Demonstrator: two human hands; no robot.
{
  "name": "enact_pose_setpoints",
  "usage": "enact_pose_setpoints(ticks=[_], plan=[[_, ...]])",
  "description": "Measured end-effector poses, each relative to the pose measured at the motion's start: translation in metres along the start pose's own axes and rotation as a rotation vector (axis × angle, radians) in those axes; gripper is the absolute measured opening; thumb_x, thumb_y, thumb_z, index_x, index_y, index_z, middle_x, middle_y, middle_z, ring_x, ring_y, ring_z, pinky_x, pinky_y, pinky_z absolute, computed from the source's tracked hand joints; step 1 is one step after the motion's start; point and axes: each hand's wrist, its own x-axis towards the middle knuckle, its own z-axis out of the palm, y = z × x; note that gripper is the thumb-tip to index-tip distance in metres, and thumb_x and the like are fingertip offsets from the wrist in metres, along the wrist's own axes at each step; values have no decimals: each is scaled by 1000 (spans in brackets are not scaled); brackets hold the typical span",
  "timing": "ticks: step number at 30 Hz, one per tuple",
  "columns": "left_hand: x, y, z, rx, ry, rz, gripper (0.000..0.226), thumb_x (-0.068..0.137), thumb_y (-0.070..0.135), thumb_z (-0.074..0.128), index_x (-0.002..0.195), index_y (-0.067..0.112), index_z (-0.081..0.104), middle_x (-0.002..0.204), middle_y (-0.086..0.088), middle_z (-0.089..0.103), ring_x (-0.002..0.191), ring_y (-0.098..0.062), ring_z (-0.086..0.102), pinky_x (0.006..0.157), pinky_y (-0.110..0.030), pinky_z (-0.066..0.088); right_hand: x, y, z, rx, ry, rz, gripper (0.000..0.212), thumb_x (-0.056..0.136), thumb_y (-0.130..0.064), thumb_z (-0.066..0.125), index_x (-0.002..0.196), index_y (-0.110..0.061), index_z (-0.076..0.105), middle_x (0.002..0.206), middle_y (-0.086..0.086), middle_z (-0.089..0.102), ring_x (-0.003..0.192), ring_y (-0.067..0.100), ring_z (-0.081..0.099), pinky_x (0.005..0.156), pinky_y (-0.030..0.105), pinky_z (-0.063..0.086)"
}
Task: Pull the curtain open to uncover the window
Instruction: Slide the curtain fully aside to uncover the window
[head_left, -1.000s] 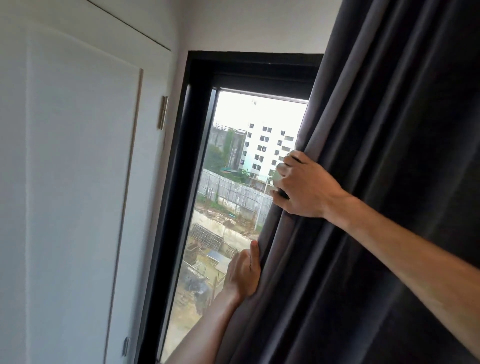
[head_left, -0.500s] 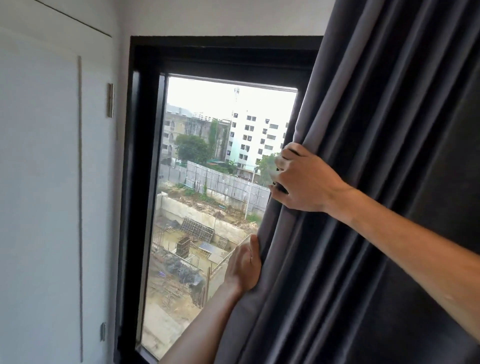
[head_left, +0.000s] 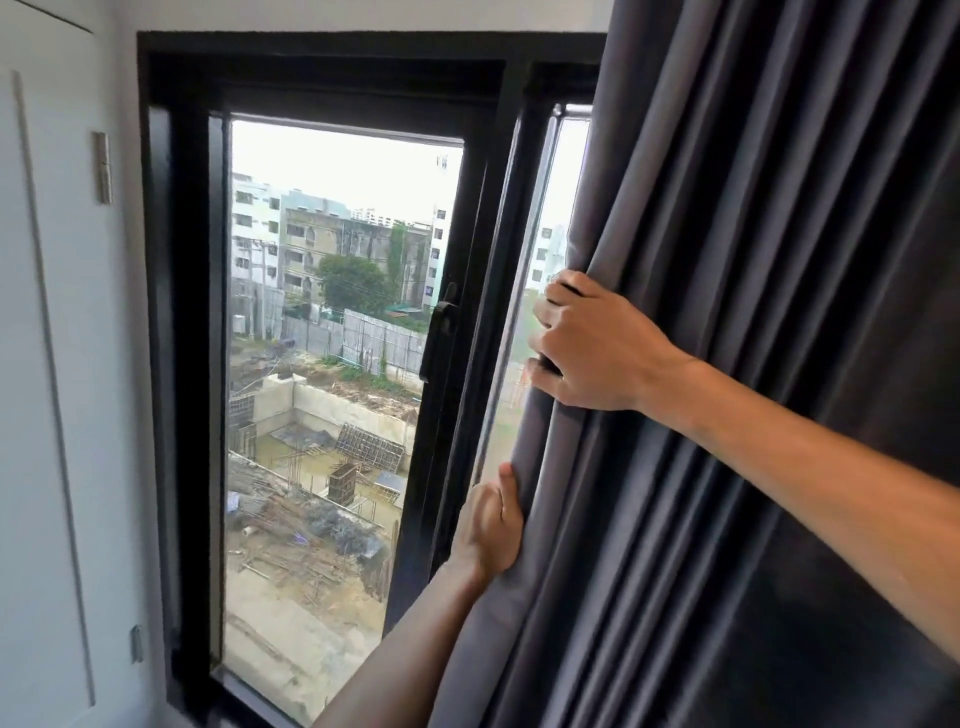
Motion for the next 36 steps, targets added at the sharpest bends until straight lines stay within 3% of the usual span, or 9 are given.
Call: enact_pose_setpoints(ticks=[2,4,8,13,17,21,24,28,36], plan=[[-5,6,18,-50,-13,-18,91,91,68,-3,70,0,54,65,-25,63,61,-37,62,59,-52,50,-15,8,1,-13,5,6,44,91,-39,44,74,-11,73,85,11,66,98,31,57,111,40,27],[-10,13,34,-58,-20,-12,92,91,70,-3,67,-1,50,60,-26,58,56,-39,58,54,-55,46,-29,15,2,-23,5,11,46,91,-39,41,73,-12,73,81,9,64,94,29,56,110,38,26],[-20,27,56,-43,-35,2,78,92,70,0,53,12,36,46,-10,41,41,-28,39,45,-55,38,-58,26,0,-29,-1,33,45,92,-38,41,73,-13,74,80,8,64,93,29,56,111,38,29],[-34,52,75,-49,-85,5,93,87,74,-5,62,2,48,59,-22,57,54,-36,54,58,-54,47,-96,40,-6,-47,-8,77,45,91,-38,41,73,-13,74,80,8,64,91,28,56,108,38,32],[-48,74,95,-15,-127,81,75,80,80,-9,54,22,31,50,-6,41,45,-23,38,51,-46,37,-126,52,-11,-57,-46,101,46,90,-38,40,73,-14,74,83,8,66,92,27,57,109,39,35],[-60,87,125,-47,-182,66,89,81,80,-9,58,14,46,56,-13,57,56,-33,59,58,-50,50,-159,66,-16,-90,-86,138,50,91,-40,37,76,-13,75,84,9,67,94,28,57,108,39,32],[-70,103,144,-57,-215,118,77,79,82,-9,51,22,30,48,-7,43,45,-25,45,50,-48,39,-184,74,-17,-112,-107,158,47,92,-41,40,77,-13,74,84,8,67,96,29,57,110,40,32],[-81,121,168,-101,-258,156,75,79,81,-8,50,23,28,46,-5,38,43,-22,38,46,-44,31,-210,85,-22,-122,-112,173,45,92,-37,43,73,-11,74,81,8,66,92,29,57,110,42,37],[-99,142,205,-120,-346,198,64,87,69,-5,53,26,28,49,-17,44,54,-42,53,51,-39,29,-258,103,-29,-134,-121,214,47,93,-35,36,75,-8,70,84,9,65,93,30,56,111,39,32]])
